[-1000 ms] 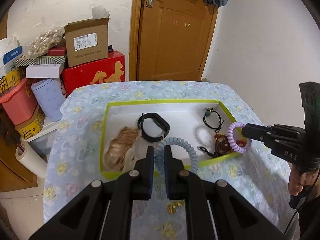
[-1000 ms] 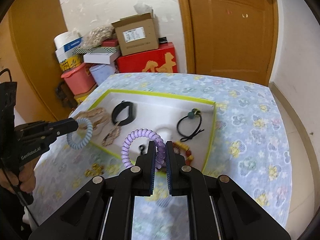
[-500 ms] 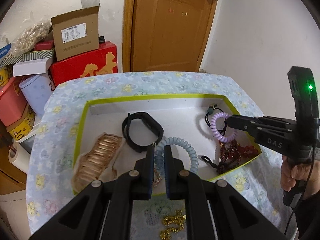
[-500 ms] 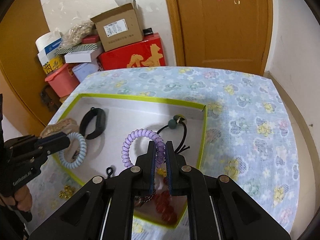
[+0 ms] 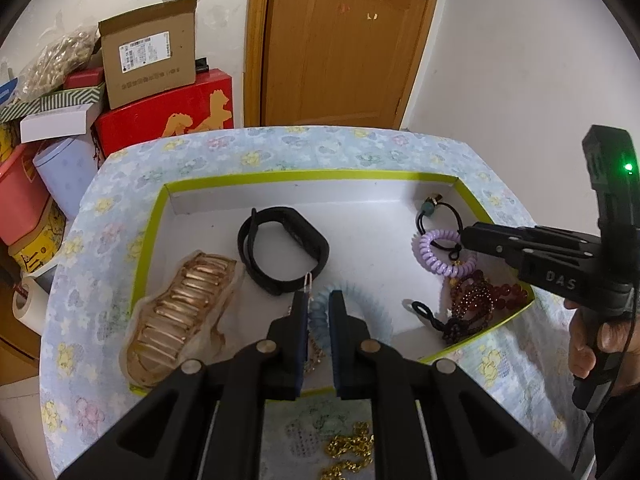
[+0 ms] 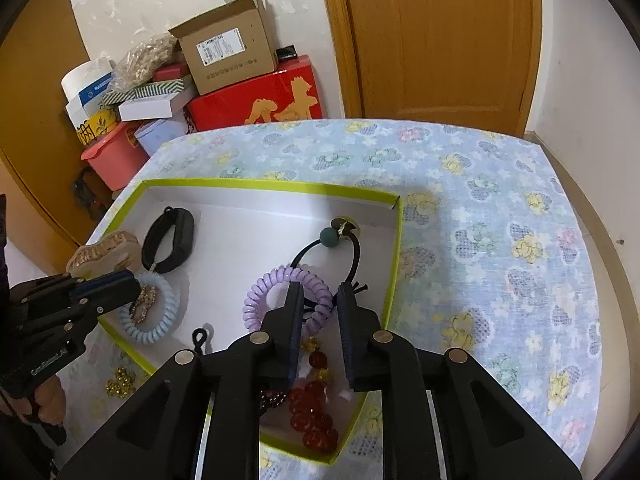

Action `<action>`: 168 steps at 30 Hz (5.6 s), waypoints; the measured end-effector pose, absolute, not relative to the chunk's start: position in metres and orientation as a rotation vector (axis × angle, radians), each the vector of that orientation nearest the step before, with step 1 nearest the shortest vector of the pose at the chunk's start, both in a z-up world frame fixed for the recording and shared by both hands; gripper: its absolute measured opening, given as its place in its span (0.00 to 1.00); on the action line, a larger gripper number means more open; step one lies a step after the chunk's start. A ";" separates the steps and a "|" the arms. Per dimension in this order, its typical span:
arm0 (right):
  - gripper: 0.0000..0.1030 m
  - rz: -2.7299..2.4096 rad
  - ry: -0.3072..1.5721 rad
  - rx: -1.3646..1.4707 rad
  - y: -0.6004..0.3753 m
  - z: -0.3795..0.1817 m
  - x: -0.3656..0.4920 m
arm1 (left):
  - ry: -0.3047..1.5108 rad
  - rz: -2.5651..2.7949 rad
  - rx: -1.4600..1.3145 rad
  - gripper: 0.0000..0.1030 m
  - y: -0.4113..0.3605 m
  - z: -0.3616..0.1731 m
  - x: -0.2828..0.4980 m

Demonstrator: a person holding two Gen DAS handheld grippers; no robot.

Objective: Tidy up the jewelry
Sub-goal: 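Carry both coil hair ties into the tray and open both tools, then withdraw both tools from the tray toward the remaining items, then grasp the small black clip with pink bead using the right tool, then grasp the gold bead chain with the left tool while the right tool holds the clip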

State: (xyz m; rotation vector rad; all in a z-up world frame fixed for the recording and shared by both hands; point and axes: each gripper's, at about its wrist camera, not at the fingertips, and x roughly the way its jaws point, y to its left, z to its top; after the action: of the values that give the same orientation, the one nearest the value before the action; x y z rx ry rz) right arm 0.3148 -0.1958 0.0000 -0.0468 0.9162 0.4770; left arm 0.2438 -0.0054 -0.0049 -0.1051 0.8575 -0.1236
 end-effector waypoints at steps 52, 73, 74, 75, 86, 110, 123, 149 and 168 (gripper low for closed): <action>0.30 0.738 0.868 -0.094 -0.166 0.014 0.081 | 0.791 -0.014 -0.168 0.11 0.022 0.017 0.046; 0.28 0.836 0.919 -0.243 -0.117 -0.024 0.089 | 0.823 0.008 -0.218 0.11 0.045 0.000 0.049; 0.23 0.834 0.915 -0.252 -0.116 -0.024 0.088 | 0.824 0.008 -0.218 0.11 0.044 -0.001 0.050; 0.15 0.830 0.913 -0.260 -0.116 -0.025 0.088 | 0.826 0.007 -0.219 0.11 0.044 -0.002 0.051; 0.14 0.778 0.883 -0.186 -0.141 -0.014 0.096 | 0.844 -0.039 -0.196 0.11 0.029 -0.004 0.072; 0.14 0.676 0.904 -0.060 -0.197 -0.017 0.139 | 0.872 -0.138 -0.061 0.33 -0.020 -0.027 0.157; 0.14 0.691 0.923 -0.017 -0.205 -0.023 0.145 | 0.865 -0.148 0.028 0.07 -0.033 -0.025 0.169; 0.14 0.681 0.894 -0.030 -0.205 -0.010 0.135 | 0.763 -0.163 -0.076 0.03 -0.007 0.022 0.121; 0.14 0.683 0.897 -0.038 -0.204 -0.009 0.129 | 0.908 -0.154 -0.006 0.30 -0.013 -0.026 0.130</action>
State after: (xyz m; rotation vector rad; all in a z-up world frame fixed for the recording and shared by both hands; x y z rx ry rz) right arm 0.1288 -0.2041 -0.0090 -0.0376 0.8972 0.6831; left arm 0.1298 -0.0125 -0.0264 -0.0063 0.9081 -0.1536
